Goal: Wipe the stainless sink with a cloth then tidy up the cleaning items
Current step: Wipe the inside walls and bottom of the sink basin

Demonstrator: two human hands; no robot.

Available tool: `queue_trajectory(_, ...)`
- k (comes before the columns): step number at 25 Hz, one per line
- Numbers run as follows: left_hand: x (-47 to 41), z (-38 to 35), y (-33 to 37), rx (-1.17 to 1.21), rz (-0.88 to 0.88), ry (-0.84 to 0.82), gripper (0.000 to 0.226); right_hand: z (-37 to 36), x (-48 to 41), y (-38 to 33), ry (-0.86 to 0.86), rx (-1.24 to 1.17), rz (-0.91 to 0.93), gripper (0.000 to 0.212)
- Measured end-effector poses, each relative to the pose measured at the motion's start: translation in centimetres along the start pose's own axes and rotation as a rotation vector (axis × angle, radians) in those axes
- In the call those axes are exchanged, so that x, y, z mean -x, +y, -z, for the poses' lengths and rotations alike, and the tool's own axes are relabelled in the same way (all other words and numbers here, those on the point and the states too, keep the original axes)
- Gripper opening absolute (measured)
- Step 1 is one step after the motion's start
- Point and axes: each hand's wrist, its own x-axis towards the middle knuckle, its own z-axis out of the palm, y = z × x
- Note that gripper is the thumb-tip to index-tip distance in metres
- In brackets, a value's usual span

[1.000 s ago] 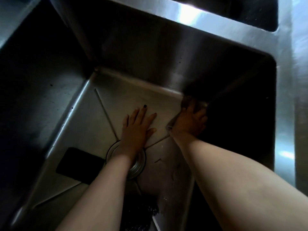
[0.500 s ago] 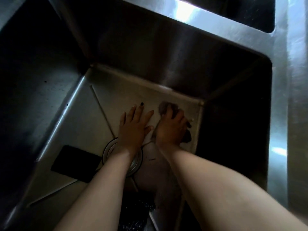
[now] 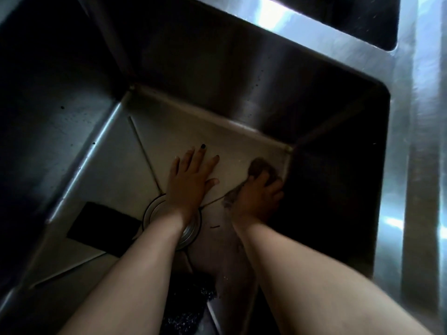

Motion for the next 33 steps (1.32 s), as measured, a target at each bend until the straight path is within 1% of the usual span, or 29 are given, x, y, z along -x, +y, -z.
queue_trajectory(3,0.0,0.0,0.2,-0.006,0.0,-0.002,0.057,-0.2,2.5,-0.6,0.045,0.084,0.224,0.037)
queue_trajectory(5,-0.1,-0.1,0.2,-0.013,0.001,0.005,0.057,-0.4,0.7,-1.3,-0.073,0.109,0.381,0.038)
queue_trajectory(6,-0.1,-0.1,0.2,-0.012,0.003,0.006,0.057,-0.4,-0.8,-1.6,-0.091,0.101,0.389,0.038)
queue_trajectory(10,-0.1,-0.3,0.2,-0.012,0.003,0.001,0.057,1.0,-5.6,-3.2,-0.011,0.059,0.234,0.034)
queue_trajectory(12,-0.1,-0.4,0.1,-0.013,0.006,-0.002,0.057,1.2,-5.8,-3.2,-0.024,0.041,0.2,0.034)
queue_trajectory(15,-0.2,-0.2,0.1,-0.007,-0.002,0.006,0.057,1.2,-4.8,-2.4,-0.026,-0.017,0.101,0.036)
queue_trajectory(17,-0.1,-0.2,0.2,-0.006,-0.003,-0.002,0.056,1.0,-2.9,-1.6,-0.055,-0.011,0.067,0.038)
queue_trajectory(20,-0.2,0.4,0.1,0.009,-0.02,-0.058,0.056,0.9,-0.5,-1.0,-0.15,-0.016,0.074,0.036)
queue_trajectory(21,0.0,0.7,0.0,0.023,-0.035,-0.068,0.055,1.3,-0.2,-1.1,-0.184,-0.034,0.074,0.036)
queue_trajectory(23,1.4,1.2,-0.5,0.048,-0.051,-0.034,0.053,2.5,-0.3,-1.5,-0.245,-0.095,0.046,0.037)
queue_trajectory(25,3.6,1.4,-1.4,0.038,-0.021,-0.031,0.052,3.7,0.0,-1.4,-0.249,-0.18,0.013,0.037)
queue_trajectory(27,6.5,1.5,-2.4,-0.019,0.022,-0.062,0.052,4.6,2.3,-0.7,-0.242,-0.209,0.062,0.037)
queue_trajectory(29,9.0,2.0,-2.9,-0.013,0.035,-0.065,0.051,4.8,6.1,0.7,-0.246,-0.121,0.186,0.035)
queue_trajectory(31,10.5,2.4,-2.7,0.022,0.036,-0.008,0.046,4.0,9.3,2.0,-0.267,-0.026,0.275,0.036)
queue_trajectory(32,10.9,2.4,-2.5,0.033,0.046,-0.003,0.045,3.5,10.3,2.6,-0.301,-0.005,0.28,0.037)
queue_trajectory(33,11.2,2.4,-2.1,0.057,0.067,-0.033,0.047,3.0,10.9,2.9,-0.353,-0.016,0.26,0.038)
